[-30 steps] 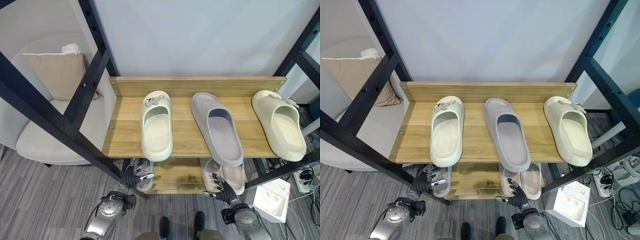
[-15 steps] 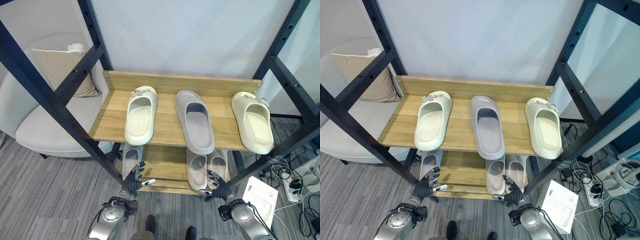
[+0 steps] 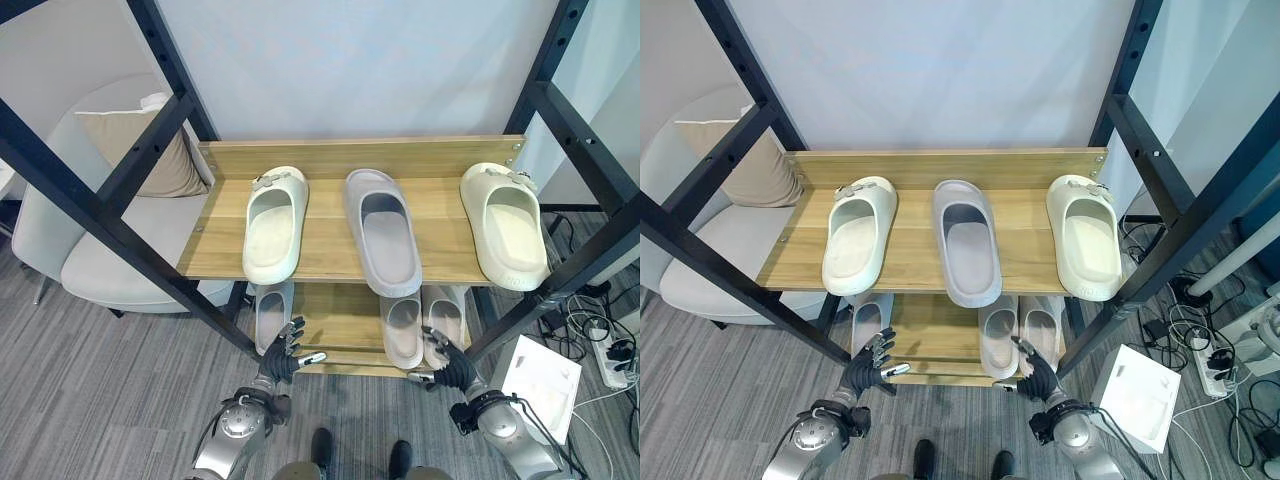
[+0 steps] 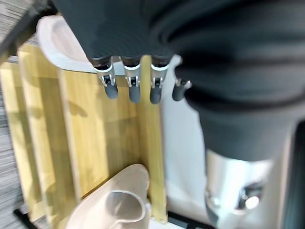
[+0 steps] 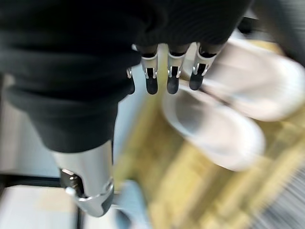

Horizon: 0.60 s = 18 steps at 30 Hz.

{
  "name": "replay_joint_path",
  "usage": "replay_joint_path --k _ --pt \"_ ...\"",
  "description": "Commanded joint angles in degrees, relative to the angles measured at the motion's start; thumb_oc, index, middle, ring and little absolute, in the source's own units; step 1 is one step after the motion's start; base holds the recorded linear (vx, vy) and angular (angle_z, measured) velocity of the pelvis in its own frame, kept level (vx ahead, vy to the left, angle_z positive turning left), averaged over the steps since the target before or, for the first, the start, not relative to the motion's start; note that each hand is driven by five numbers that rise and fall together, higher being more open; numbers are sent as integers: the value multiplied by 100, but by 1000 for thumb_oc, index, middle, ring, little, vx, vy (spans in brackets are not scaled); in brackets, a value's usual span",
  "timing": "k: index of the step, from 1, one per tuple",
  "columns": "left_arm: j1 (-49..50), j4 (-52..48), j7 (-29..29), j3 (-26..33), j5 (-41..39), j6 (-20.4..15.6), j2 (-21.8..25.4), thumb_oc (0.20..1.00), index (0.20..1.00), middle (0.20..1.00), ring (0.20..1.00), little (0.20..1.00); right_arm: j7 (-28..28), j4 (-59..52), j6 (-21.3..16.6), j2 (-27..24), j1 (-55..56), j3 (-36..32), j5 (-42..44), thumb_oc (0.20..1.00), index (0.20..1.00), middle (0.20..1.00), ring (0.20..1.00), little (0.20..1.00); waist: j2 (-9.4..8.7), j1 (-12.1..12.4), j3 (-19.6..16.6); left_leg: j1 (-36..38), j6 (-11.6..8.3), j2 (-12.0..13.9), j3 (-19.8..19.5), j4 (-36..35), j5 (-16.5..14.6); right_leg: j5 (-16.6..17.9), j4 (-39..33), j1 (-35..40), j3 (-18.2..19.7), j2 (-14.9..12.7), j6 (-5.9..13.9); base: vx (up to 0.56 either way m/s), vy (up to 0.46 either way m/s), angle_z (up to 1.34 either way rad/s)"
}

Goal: Arrange the slippers neatly on the shoe rack.

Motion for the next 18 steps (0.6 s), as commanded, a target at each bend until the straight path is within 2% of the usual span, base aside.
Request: replay_joint_path --k 1,2,3,4,6,7,8,9,10,11,14,18 --pt "-175 -50 158 182 407 -321 128 1000 1000 1000 1000 1000 -269 -837 -518 -392 220 -184 -1058 1000 1000 1000 1000 1000 -344 -112 -4 461 161 -120 170 1 -1040 -1166 14 278 218 81 21 16 46 -12" --pt "-164 -50 160 167 411 -324 120 1000 1000 1000 1000 1000 -255 -883 -503 -402 268 -207 -1063 1000 1000 1000 1000 1000 -334 -93 -11 473 162 -118 180 -3 -1043 -1165 14 285 228 82 22 13 46 -8" --pt "-111 -68 201 189 475 -344 135 1000 1000 1000 1000 1000 -416 -1276 -600 -560 482 -329 -1454 1000 1000 1000 1000 1000 -340 -132 -9 492 177 -119 210 2 -1071 -1152 14 290 258 82 43 27 82 -12" --pt "73 -165 342 156 613 -464 226 1000 1000 1000 1000 1000 -803 -2112 -869 -872 1094 -579 -2258 1000 1000 1000 1000 1000 -324 -253 -23 548 207 -123 286 -15 -1129 -1124 14 289 347 83 102 38 97 -20" --pt "151 -198 402 113 638 -492 264 1000 1000 1000 1000 1000 -1001 -2373 -940 -994 1254 -627 -2483 1000 1000 1000 1000 1000 -314 -268 -59 576 209 -118 319 -35 -1144 -1120 14 289 385 88 118 26 60 -22" --pt "214 -227 441 65 639 -522 306 1000 1000 1000 1000 1000 -1248 -2516 -994 -1095 1310 -632 -2677 1000 1000 1000 1000 1000 -306 -293 -68 592 212 -119 344 -38 -1155 -1114 14 283 409 87 133 24 52 -20" --pt "341 -270 534 -47 631 -576 398 1000 1000 1000 1000 1000 -1793 -2802 -1015 -1326 1316 -597 -3050 1000 1000 1000 1000 1000 -302 -300 -113 622 216 -110 383 -38 -1182 -1107 14 281 445 91 158 24 52 -21" --pt "349 -273 536 -47 631 -576 396 1000 1000 1000 1000 1000 -1815 -2796 -1015 -1329 1320 -587 -3066 1000 1000 1000 1000 1000 -298 -298 -119 624 216 -108 388 -38 -1184 -1107 14 280 450 93 158 34 54 -36" --pt "381 -281 620 -155 641 -577 461 1000 1000 1000 1000 1000 -2205 -2993 -945 -1459 1117 -541 -3287 1000 1000 1000 1000 1000 -299 -287 -165 645 219 -108 402 -38 -1200 -1101 14 279 466 97 179 16 27 -29" --pt "382 -283 623 -153 642 -576 460 1000 1000 1000 1000 1000 -2216 -2989 -941 -1461 1114 -534 -3294 1000 1000 1000 1000 1000 -298 -287 -164 646 219 -108 404 -38 -1201 -1100 14 278 469 98 179 22 40 -21" --pt "321 -226 753 -348 581 -587 454 1000 1000 1000 1000 1000 -2911 -3357 -790 -1503 389 -440 -3442 1000 1000 1000 1000 1000 -306 -224 -268 657 238 -116 402 -38 -1218 -1087 14 287 461 91 208 12 35 -1" --pt "207 -162 800 -448 507 -583 418 1000 1000 1000 1000 1000 -3195 -3222 -576 -1442 -576 -236 -3497 1000 1000 1000 1000 1000 -327 -148 -315 660 255 -124 376 -38 -1223 -1083 14 306 438 86 207 10 36 0"
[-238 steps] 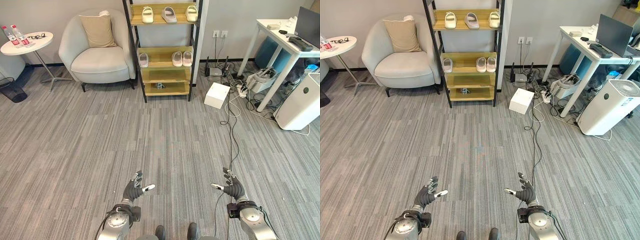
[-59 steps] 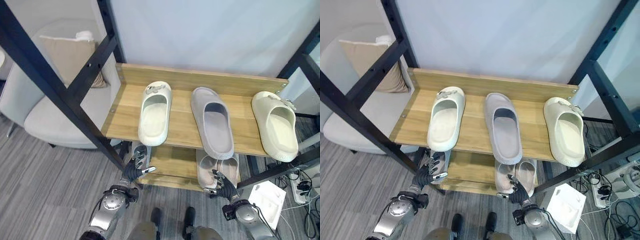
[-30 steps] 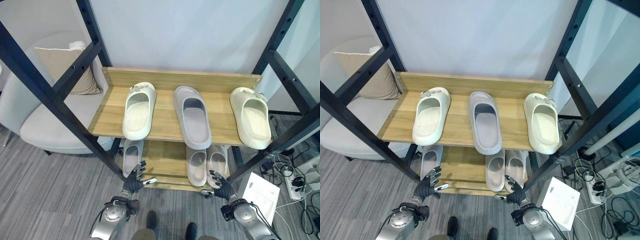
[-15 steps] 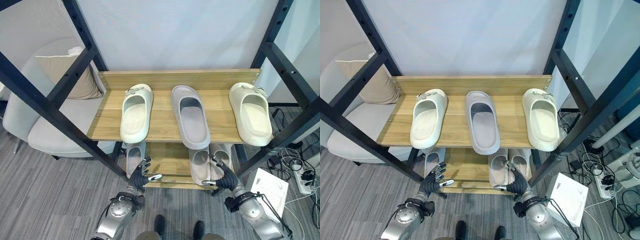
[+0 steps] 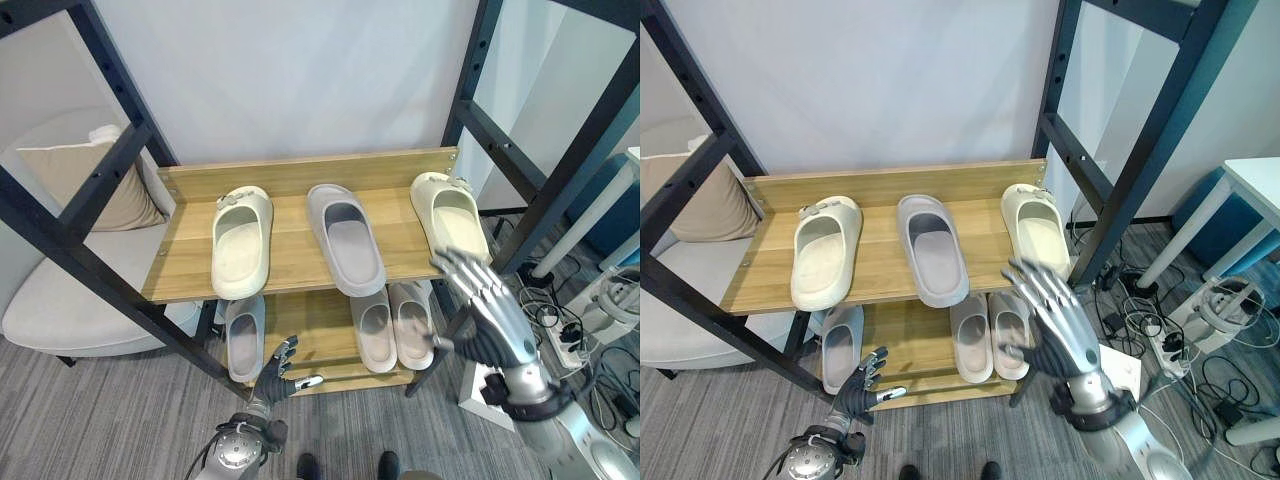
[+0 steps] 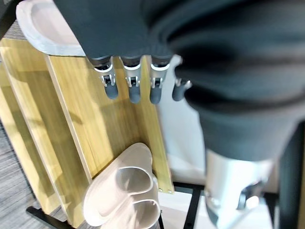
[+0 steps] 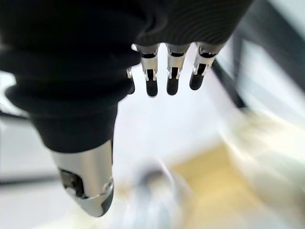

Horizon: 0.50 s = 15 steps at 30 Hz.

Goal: Arrange the slippers neatly on the shoe rack.

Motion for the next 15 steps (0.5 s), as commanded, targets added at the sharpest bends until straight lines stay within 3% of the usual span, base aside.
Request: replay_joint_path --k 1,7,15 --pt "-499 27 126 83 87 -357 128 1000 1000 1000 1000 1000 -623 -25 156 5 -951 76 -116 1000 1000 1000 1000 1000 -192 162 101 517 209 -194 -19 4 -1009 -1105 12 319 18 59 137 5 31 5" --pt "-590 85 33 110 -36 -386 66 1000 1000 1000 1000 1000 -624 820 554 249 -2645 290 -243 1000 1000 1000 1000 1000 -282 460 59 518 232 -224 -132 4 -1015 -1075 12 355 -62 63 113 6 23 9" --pt "-572 205 -152 270 -164 -421 82 1000 1000 1000 1000 1000 -282 2139 709 469 -3673 472 304 1000 1000 1000 1000 1000 -418 807 92 500 234 -257 -280 4 -1011 -1073 12 411 -187 63 97 25 12 11"
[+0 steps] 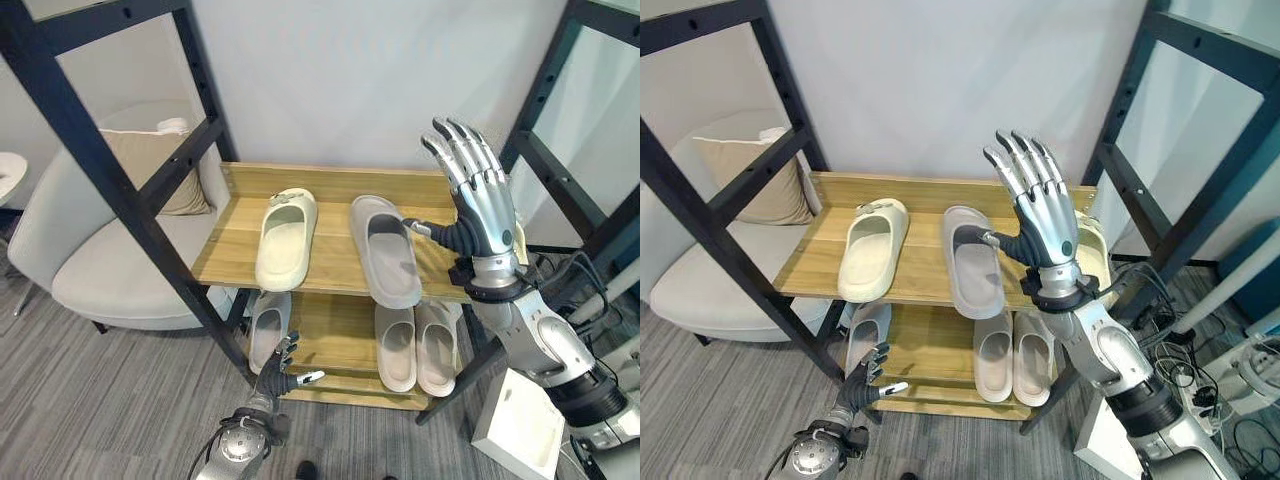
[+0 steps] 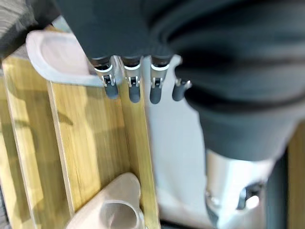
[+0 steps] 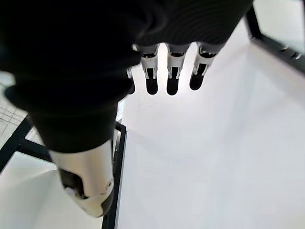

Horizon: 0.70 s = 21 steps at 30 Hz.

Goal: Arrange the slippers neatly on the shoe rack.

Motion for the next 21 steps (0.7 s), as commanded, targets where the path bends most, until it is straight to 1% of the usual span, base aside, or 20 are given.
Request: replay_joint_path --k 1,5,9,12,13,16,21 --pt "-348 -38 -105 147 -124 -349 134 1000 1000 1000 1000 1000 116 126 153 20 -363 -34 480 1000 1000 1000 1000 1000 -207 100 194 500 270 -201 -35 0 -1121 -1072 12 316 54 61 107 32 9 7" --pt "-307 -39 -165 257 -173 -320 168 1000 1000 1000 1000 1000 351 867 233 287 -318 60 854 1000 1000 1000 1000 1000 -250 263 233 466 268 -230 -150 2 -1121 -1091 12 337 -49 52 108 51 11 15" --pt "-257 -118 -175 346 -190 -290 175 1000 1000 1000 1000 1000 496 1054 268 381 -109 41 927 1000 1000 1000 1000 1000 -247 309 238 455 271 -241 -205 8 -1127 -1116 12 345 -104 42 107 41 7 13" --pt "-164 -154 -208 372 -208 -279 190 1000 1000 1000 1000 1000 607 1536 335 474 -16 56 1186 1000 1000 1000 1000 1000 -229 355 253 475 266 -242 -216 0 -1136 -1142 12 366 -124 36 107 19 3 4" --pt "-162 -155 -209 373 -209 -278 192 1000 1000 1000 1000 1000 604 1543 332 476 -20 59 1188 1000 1000 1000 1000 1000 -230 354 253 476 266 -242 -215 0 -1137 -1143 12 367 -124 36 107 0 0 0" --pt "-117 -169 -219 382 -261 -270 199 1000 1000 1000 1000 1000 638 1903 380 536 -95 92 1378 1000 1000 1000 1000 1000 -218 381 263 483 262 -248 -225 0 -1134 -1151 12 370 -123 35 102 0 0 0" --pt "-56 -196 -229 387 -416 -265 244 1000 1000 1000 1000 1000 694 2712 541 553 -614 215 1749 1000 1000 1000 1000 1000 -213 457 287 473 250 -250 -243 0 -1122 -1161 12 367 -129 36 93 0 0 0"
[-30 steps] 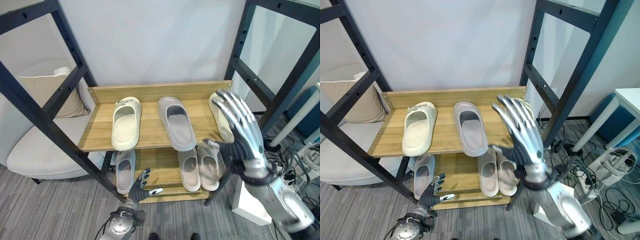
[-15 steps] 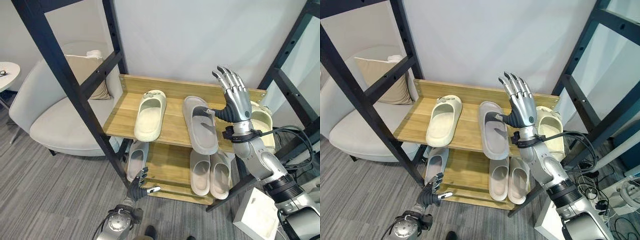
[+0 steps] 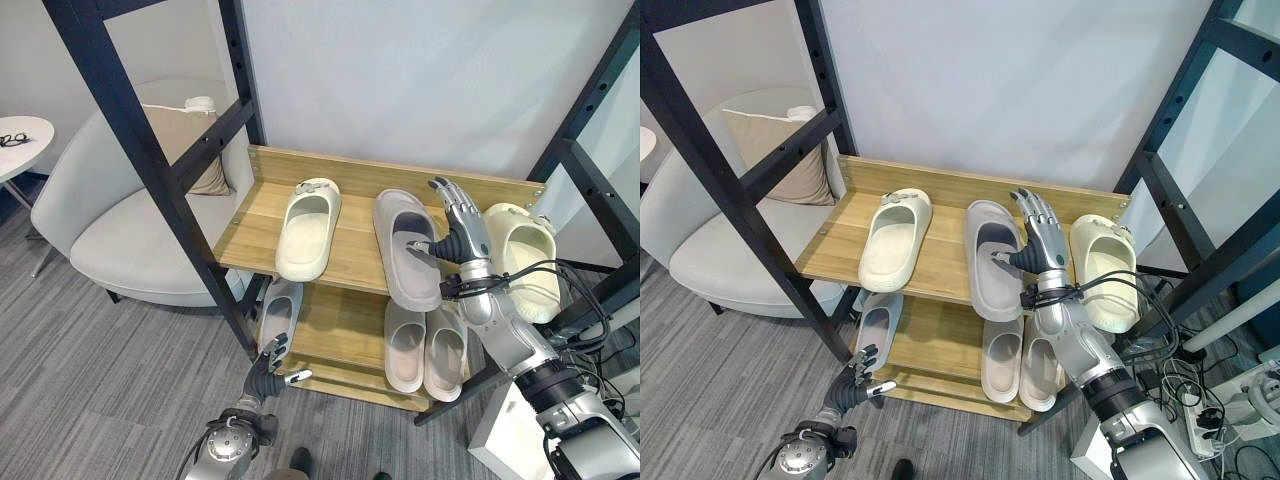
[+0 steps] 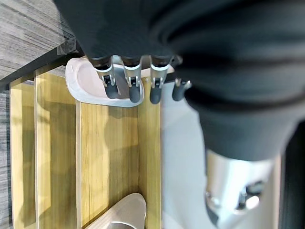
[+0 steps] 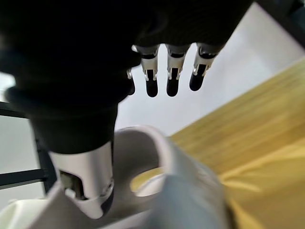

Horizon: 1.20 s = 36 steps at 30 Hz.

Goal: Arrange the slippers neatly on the shoe rack.

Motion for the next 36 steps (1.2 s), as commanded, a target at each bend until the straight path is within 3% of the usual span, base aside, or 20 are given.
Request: replay_joint_path --k 1,2,3,4,17,26,28,29,31,32,33,34,35,36 --pt "-135 -229 -9 110 -184 -269 153 1000 1000 1000 1000 1000 -6 411 100 -31 -497 99 315 1000 1000 1000 1000 1000 -137 257 129 502 256 -228 34 2 -1147 -1075 14 282 135 49 76 0 0 0" --pt "-134 -224 10 116 -203 -257 154 1000 1000 1000 1000 1000 -9 474 127 -20 -544 106 354 636 636 636 636 636 -138 261 130 499 256 -230 30 2 -1146 -1073 14 282 136 48 77 0 0 0" --pt "-130 -212 19 126 -222 -244 148 1000 1000 1000 1000 1000 -12 545 145 -5 -580 112 411 529 529 529 529 529 -136 259 132 497 257 -234 23 2 -1146 -1072 14 282 136 48 77 0 0 0" --pt "-130 -209 35 148 -243 -237 144 1000 1000 1000 1000 1000 6 576 159 19 -606 100 490 200 200 200 200 200 -134 252 136 495 256 -236 21 2 -1148 -1071 14 281 139 48 77 0 0 0" --pt "-25 -239 59 294 -272 -123 92 1000 1000 1000 1000 1000 247 372 172 33 -236 -71 899 200 200 200 200 200 -78 171 106 510 260 -242 34 2 -1162 -1068 14 283 162 34 74 0 0 0" --pt "40 -270 183 511 -149 -61 -70 1000 1000 1000 1000 1000 -219 -1392 29 148 602 -1041 760 200 200 200 200 200 14 2 74 530 271 -246 79 2 -1173 -1082 14 265 230 42 70 -3 -1 -1" --pt "52 -232 260 595 -37 -27 -157 1000 1000 1000 1000 1000 -367 -2459 -418 379 985 -1396 1146 200 200 200 200 200 55 -92 64 535 276 -244 97 2 -1177 -1085 14 262 264 38 66 0 0 0" --pt "53 -231 261 592 -36 -27 -154 1000 1000 1000 1000 1000 -357 -2482 -412 380 1003 -1406 1149 200 200 200 200 200 53 -90 62 536 275 -244 96 2 -1177 -1085 14 264 263 39 66 0 0 0" --pt "72 -253 287 618 -5 -9 -183 1000 1000 1000 1000 1000 -291 -2977 -752 536 1157 -1480 1701 200 200 200 200 200 68 -135 60 533 272 -241 103 2 -1172 -1085 14 254 275 37 65 0 0 0" --pt "89 -277 299 642 3 31 -178 1000 1000 1000 1000 1000 -61 -3405 -1143 720 1233 -1456 2657 200 200 200 200 200 70 -164 60 521 265 -236 110 2 -1161 -1081 14 243 270 32 59 0 0 0" --pt "91 -279 299 642 4 33 -176 1000 1000 1000 1000 1000 -50 -3412 -1142 718 1239 -1462 2670 200 200 200 200 200 68 -166 59 521 264 -237 108 2 -1161 -1082 14 243 268 32 59 -35 -21 0" --pt "107 -287 251 663 0 62 -175 1000 1000 1000 1000 1000 339 -3757 -1452 854 1263 -1356 3613 200 200 200 200 200 68 -188 66 511 260 -232 131 2 -1153 -1082 14 232 268 27 59 0 0 0" --pt "109 -288 250 664 0 63 -174 1000 1000 1000 1000 1000 348 -3759 -1452 853 1267 -1360 3623 200 200 200 200 200 67 -189 64 510 260 -232 130 2 -1153 -1083 14 232 267 27 59 -33 -15 -1" --pt "141 -300 218 678 -40 78 -180 1000 1000 1000 1000 1000 682 -3900 -1603 942 1281 -1232 4325 200 200 200 200 200 67 -191 76 512 255 -229 152 2 -1149 -1077 14 231 253 24 63 0 0 0"
